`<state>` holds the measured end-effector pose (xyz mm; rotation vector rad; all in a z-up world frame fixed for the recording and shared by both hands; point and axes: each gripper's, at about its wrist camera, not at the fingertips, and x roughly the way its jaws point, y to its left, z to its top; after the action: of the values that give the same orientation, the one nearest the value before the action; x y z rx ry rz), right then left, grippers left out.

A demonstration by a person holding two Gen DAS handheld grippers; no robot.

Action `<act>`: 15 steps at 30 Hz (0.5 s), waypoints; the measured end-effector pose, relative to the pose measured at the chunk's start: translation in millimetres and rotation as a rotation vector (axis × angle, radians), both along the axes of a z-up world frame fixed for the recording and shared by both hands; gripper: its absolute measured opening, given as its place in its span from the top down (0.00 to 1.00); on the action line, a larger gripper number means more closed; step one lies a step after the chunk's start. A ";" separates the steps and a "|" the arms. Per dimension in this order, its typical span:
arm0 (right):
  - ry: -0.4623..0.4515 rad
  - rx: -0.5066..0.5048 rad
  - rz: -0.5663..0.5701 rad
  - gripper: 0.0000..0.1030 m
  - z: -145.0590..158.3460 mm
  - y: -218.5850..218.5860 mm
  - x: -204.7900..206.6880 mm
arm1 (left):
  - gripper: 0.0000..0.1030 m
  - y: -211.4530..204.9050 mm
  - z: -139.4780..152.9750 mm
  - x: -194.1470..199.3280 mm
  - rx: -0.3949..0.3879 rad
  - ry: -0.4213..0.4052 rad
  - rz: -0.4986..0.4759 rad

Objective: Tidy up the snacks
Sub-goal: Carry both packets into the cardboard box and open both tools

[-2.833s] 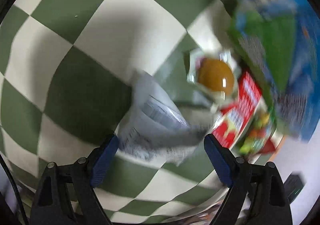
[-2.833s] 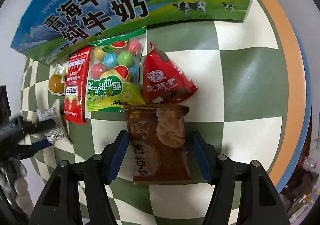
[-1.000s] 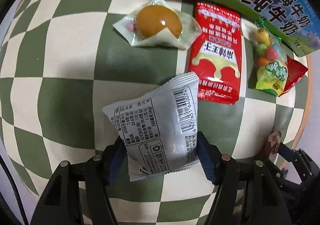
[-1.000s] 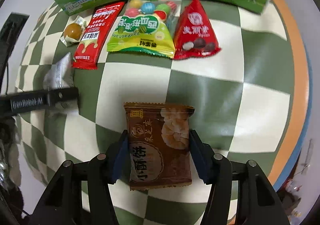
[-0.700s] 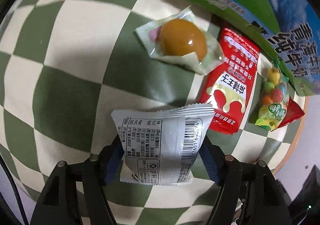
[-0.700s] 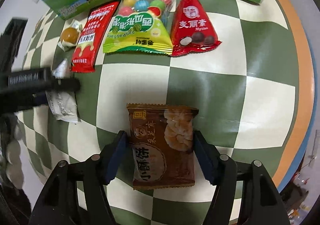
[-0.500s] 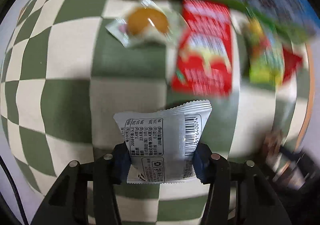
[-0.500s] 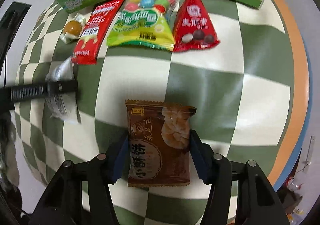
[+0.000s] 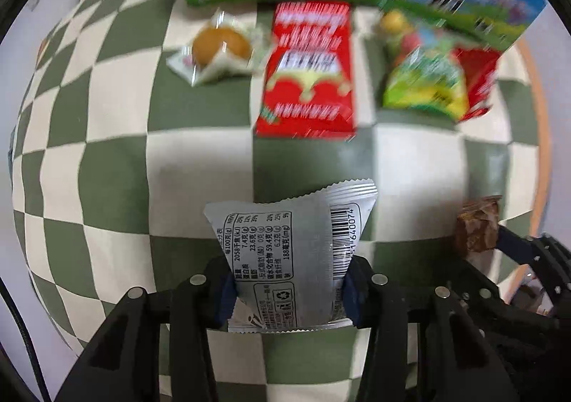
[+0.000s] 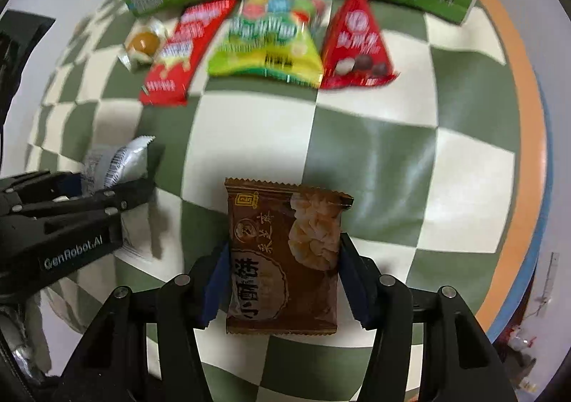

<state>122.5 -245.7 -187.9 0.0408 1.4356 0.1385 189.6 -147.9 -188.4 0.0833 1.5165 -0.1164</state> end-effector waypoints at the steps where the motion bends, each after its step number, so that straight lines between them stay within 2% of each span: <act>1: -0.015 0.017 -0.014 0.42 7.5 -3.4 1.6 | 0.57 -3.3 14.2 6.4 -0.025 -0.013 0.002; 6: -0.101 0.086 -0.053 0.42 61.7 -24.9 17.5 | 0.57 -23.8 91.0 38.9 -0.161 -0.102 0.006; 8: -0.147 0.112 -0.069 0.42 95.1 -36.3 33.2 | 0.57 -34.2 124.4 64.8 -0.220 -0.129 -0.003; 11: -0.225 0.139 -0.095 0.42 145.6 -57.3 67.8 | 0.57 -27.1 165.3 105.6 -0.271 -0.155 -0.011; 14: -0.300 0.121 -0.104 0.42 179.9 -72.6 108.9 | 0.57 -28.3 180.3 160.7 -0.281 -0.168 -0.010; 15: -0.316 0.110 -0.106 0.42 187.7 -76.9 124.5 | 0.57 -26.8 171.2 174.1 -0.275 -0.165 -0.006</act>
<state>247.0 -322.6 -0.2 0.1777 1.1072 0.1297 363.6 -174.7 -17.1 -0.1203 1.3231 -0.3145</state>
